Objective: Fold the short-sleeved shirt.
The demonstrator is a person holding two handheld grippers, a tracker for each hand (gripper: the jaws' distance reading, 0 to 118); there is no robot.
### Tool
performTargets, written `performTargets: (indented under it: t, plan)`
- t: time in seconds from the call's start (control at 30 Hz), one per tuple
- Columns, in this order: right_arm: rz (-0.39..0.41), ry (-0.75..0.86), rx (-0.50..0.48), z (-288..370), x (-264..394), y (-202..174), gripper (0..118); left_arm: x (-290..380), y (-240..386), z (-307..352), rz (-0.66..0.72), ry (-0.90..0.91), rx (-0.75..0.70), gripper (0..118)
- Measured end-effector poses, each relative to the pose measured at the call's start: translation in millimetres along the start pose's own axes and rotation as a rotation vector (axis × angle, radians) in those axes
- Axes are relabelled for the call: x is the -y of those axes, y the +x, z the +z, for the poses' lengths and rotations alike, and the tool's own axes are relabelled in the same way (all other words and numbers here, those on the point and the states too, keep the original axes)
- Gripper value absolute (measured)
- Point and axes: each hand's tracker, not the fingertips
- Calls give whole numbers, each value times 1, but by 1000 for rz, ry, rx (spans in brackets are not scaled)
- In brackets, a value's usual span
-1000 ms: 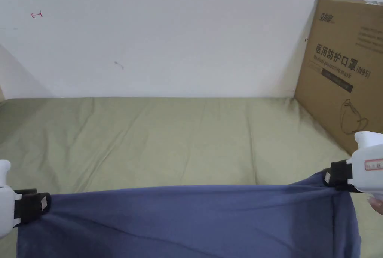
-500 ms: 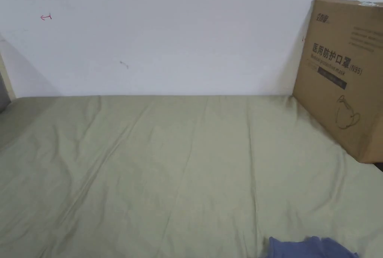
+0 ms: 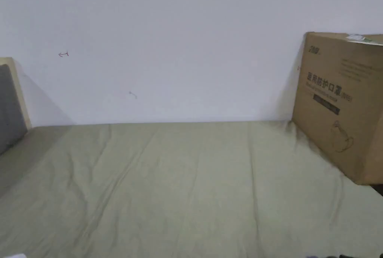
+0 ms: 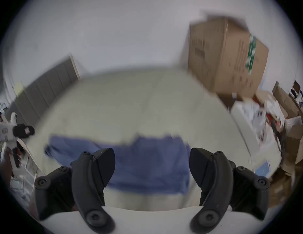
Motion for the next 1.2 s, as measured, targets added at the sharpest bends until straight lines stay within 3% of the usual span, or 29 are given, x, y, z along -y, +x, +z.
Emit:
performTargets:
  t: [0.07, 0.13, 0.17, 0.2, 0.23, 0.27, 0.3, 0.33, 0.37, 0.4, 0.43, 0.5, 0.6, 0.7, 0.8, 0.87, 0.93, 1.0, 1.07, 1.13, 1.2]
  plan:
    - [2, 311, -12, 37, -3, -24, 94, -5, 27, 25, -83, 211, -27, 102]
    - [54, 639, 48, 67, 8, -48, 94, 0, 49, 44, -145, 406, -79, 102]
    - [99, 800, 23, 70, 18, -59, 94, 5, 61, 50, -158, 495, -104, 102]
    - [105, 918, 140, 67, 27, -70, 94, 12, 68, 55, -155, 555, -118, 102]
    - [121, 950, 210, 66, 33, -79, 94, 16, 73, 57, -154, 591, -124, 101]
    - [131, 873, 276, 67, 31, -87, 93, 20, 77, 59, -151, 595, -125, 99]
    - [154, 779, 247, 65, 28, -90, 91, 22, 83, 58, -151, 584, -120, 91]
    - [183, 730, 186, 58, 26, -89, 78, 24, 85, 58, -152, 574, -120, 62]
    - [193, 700, 135, 56, 27, -89, 49, 26, 89, 58, -157, 568, -133, 23]
    - [192, 692, 132, 55, 28, -89, 15, 26, 90, 57, -175, 541, -173, 0]
    - [183, 694, 151, 55, 28, -89, 5, 24, 93, 56, -176, 539, -224, 0]
    - [149, 695, 139, 57, 29, -79, 5, 20, 83, 60, -153, 512, -104, 0]
    - [135, 683, 141, 61, 23, -70, 5, 6, 72, 63, -148, 506, -148, 0]
    - [136, 653, 144, 64, 17, -60, 5, -27, 45, 65, -121, 432, -104, 0]
    - [99, 635, 149, 65, 16, -51, 5, -62, 6, 58, 57, 270, 38, 0]
    - [69, 607, 158, 61, 16, -47, 5, -76, -26, 35, 227, 48, 228, 0]
    - [35, 566, 174, 54, 18, -45, 5, -67, -60, 8, 375, -114, 302, 0]
    - [-7, 507, 145, 47, 17, -42, 5, -48, -89, -20, 466, -257, 333, 0]
    - [-22, 448, 130, 41, 17, -41, 5, -23, -117, -47, 528, -407, 261, 0]
    - [-22, 430, 128, 38, 17, -39, 5, 2, -131, -60, 509, -452, 184, 0]
    - [-10, 407, 130, 34, 19, -41, 5, 20, -150, -73, 585, -439, 230, 0]
